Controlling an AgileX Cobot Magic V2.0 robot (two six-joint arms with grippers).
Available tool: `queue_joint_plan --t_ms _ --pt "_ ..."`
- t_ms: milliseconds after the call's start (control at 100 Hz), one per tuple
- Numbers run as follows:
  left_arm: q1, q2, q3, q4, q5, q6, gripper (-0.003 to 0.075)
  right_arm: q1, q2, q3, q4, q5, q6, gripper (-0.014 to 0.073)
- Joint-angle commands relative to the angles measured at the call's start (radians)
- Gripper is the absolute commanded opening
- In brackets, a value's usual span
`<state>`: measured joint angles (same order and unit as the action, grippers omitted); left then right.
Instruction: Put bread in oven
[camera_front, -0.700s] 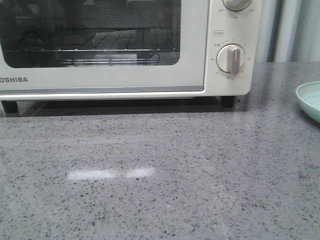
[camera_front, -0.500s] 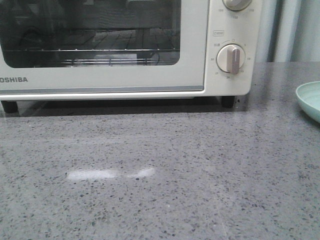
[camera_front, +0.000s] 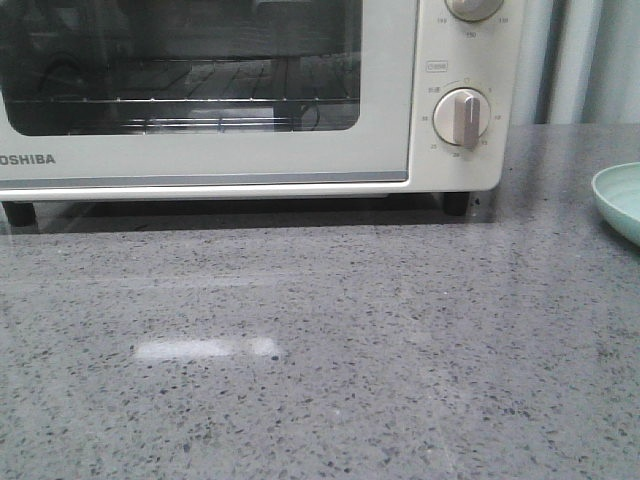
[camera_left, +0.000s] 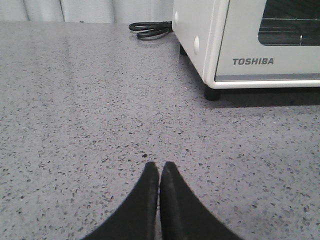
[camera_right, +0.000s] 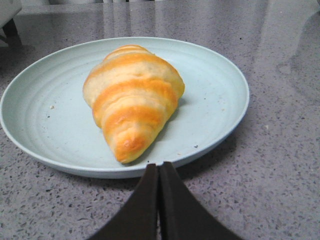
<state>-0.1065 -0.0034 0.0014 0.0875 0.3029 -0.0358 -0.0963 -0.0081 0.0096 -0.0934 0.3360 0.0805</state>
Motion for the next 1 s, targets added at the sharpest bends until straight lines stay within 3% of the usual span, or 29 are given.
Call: queue_joint_plan --t_ms 0,210,330,530,690,820,910,990 --pt "0.005 -0.030 0.023 0.000 -0.075 -0.004 -0.0021 0.002 -0.020 0.013 -0.045 -0.028 -0.009 -0.0069" --pt "0.005 -0.030 0.023 -0.044 -0.081 -0.004 -0.0021 0.002 -0.020 0.013 -0.093 -0.098 -0.009 -0.0069" --pt "0.005 -0.030 0.023 -0.113 -0.130 -0.004 -0.0021 0.002 -0.020 0.013 -0.035 -0.336 -0.009 -0.0069" --pt "0.005 -0.030 0.023 -0.257 -0.408 -0.004 -0.0021 0.002 -0.020 0.013 -0.031 -0.671 -0.009 -0.0069" --pt "0.005 -0.030 0.023 -0.259 -0.606 -0.004 -0.0021 0.002 -0.020 0.013 -0.031 -0.908 -0.009 -0.0069" --pt "0.005 -0.030 0.023 -0.261 -0.665 -0.004 -0.0021 0.002 -0.020 0.011 -0.030 -1.095 0.056 -0.0069" --pt "0.005 -0.030 0.019 -0.268 -0.714 -0.063 -0.0021 0.002 -0.020 -0.024 -0.066 -1.008 0.290 -0.0069" --pt "0.005 -0.025 -0.001 -0.255 -0.709 -0.154 -0.0021 0.002 -0.020 -0.083 -0.225 -0.772 0.433 -0.0069"
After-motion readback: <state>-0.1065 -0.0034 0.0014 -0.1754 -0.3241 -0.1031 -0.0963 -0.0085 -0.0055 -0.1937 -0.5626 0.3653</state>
